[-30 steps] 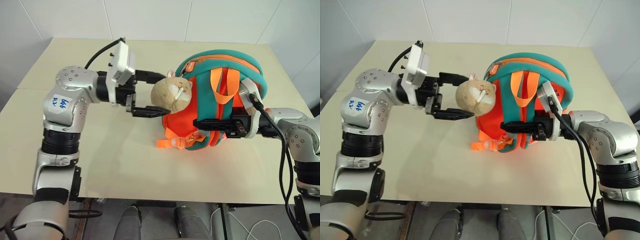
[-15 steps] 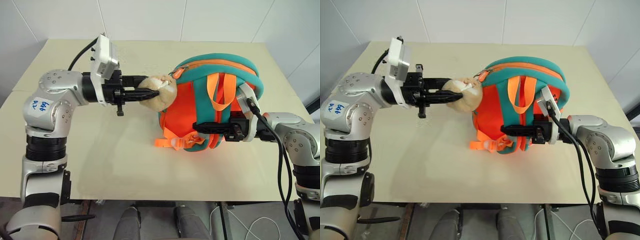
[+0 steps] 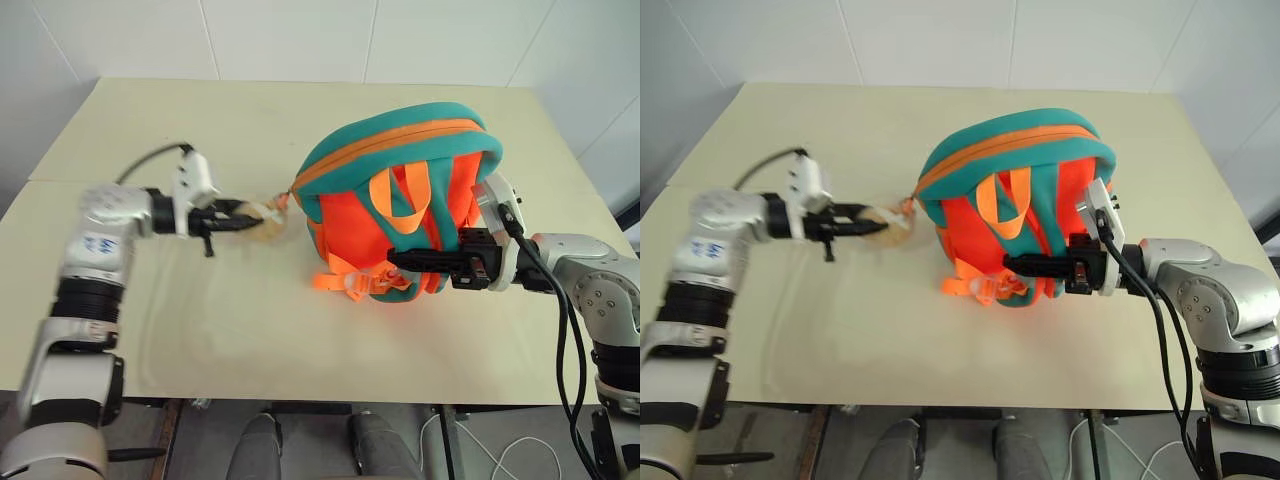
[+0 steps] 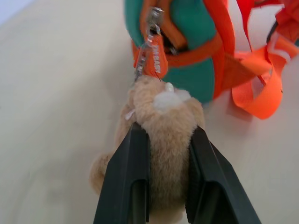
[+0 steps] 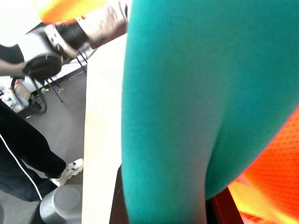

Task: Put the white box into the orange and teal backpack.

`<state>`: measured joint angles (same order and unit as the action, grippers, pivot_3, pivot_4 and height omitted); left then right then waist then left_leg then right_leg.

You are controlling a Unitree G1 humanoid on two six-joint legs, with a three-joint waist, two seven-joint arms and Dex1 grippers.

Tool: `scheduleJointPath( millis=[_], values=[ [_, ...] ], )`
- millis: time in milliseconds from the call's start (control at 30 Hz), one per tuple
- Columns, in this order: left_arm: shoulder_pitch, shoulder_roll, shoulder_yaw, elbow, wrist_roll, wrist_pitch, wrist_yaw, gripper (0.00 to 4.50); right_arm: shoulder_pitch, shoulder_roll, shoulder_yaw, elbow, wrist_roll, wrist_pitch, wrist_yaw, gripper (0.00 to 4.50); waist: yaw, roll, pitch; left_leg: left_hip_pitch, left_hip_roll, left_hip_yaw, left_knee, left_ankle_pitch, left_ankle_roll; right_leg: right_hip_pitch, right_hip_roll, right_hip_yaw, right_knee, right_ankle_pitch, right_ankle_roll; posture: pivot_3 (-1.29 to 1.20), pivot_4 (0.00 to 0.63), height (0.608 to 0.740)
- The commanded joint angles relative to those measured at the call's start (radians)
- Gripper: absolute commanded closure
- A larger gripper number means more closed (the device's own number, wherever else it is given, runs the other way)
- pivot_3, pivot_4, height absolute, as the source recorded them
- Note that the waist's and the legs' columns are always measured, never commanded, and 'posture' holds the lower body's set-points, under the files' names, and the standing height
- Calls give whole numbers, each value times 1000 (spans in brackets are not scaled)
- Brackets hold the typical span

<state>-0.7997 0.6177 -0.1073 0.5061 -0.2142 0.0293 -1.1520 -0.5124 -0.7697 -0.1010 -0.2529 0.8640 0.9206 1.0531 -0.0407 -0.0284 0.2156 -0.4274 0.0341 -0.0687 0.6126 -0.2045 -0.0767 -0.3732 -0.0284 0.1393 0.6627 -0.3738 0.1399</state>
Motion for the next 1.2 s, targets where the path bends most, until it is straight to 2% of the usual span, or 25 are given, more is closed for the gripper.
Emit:
scheduleJointPath(
  millis=[33,133,267,333,467,700,767,800,967,1200],
  values=[
    [23,-68,-43,21,61,-51,42,3751,22,18,-36,-56,24,-11,-39,4500,9,0,0,0,0,0,0,0,0,0,0,0,0,0,0,0,150,740],
    [36,-112,-47,-22,61,-49,63,3751,36,35,-25,-72,-4,-37,-74,4500,10,0,0,0,0,0,0,0,0,0,0,0,0,0,0,0,150,740],
    [80,-93,-40,-117,48,-3,50,3751,36,65,-49,-69,-1,-54,-126,4500,10,0,0,1,0,0,0,0,0,0,0,0,1,0,0,0,150,740],
    [107,-66,-13,-194,26,41,52,3240,34,78,-71,-68,-9,-68,-168,4500,10,0,0,1,0,0,0,0,0,0,0,0,1,0,0,0,150,740],
    [140,-15,96,-359,-48,103,95,2071,48,89,-166,-126,29,-119,-205,3241,10,0,0,0,0,0,0,0,0,0,0,0,1,0,0,0,150,740],
    [283,143,266,-612,-227,360,77,0,223,-15,-306,-229,-9,-168,-197,878,10,0,0,0,1,0,-2,0,0,0,0,0,-1,0,0,0,150,740],
    [335,179,290,-646,-254,396,63,0,283,-40,-341,-237,-32,-194,-186,178,10,0,0,0,0,0,-2,0,1,0,-1,0,-2,0,0,0,150,740],
    [342,185,288,-658,-261,411,68,0,298,-52,-353,-224,-39,-207,-176,33,10,0,0,1,0,0,-2,0,1,1,0,0,-2,0,0,0,150,740],
    [405,199,324,-689,-285,430,84,0,442,-33,-443,-212,-150,-321,-227,33,12,-1,0,3,0,0,-2,0,1,4,0,0,-2,1,0,0,150,740],
    [435,221,264,-687,-243,416,62,0,446,-70,-398,-189,-221,-400,-200,33,-4,0,0,7,0,1,-2,0,1,7,0,1,-4,1,0,0,150,740]
  ],
)
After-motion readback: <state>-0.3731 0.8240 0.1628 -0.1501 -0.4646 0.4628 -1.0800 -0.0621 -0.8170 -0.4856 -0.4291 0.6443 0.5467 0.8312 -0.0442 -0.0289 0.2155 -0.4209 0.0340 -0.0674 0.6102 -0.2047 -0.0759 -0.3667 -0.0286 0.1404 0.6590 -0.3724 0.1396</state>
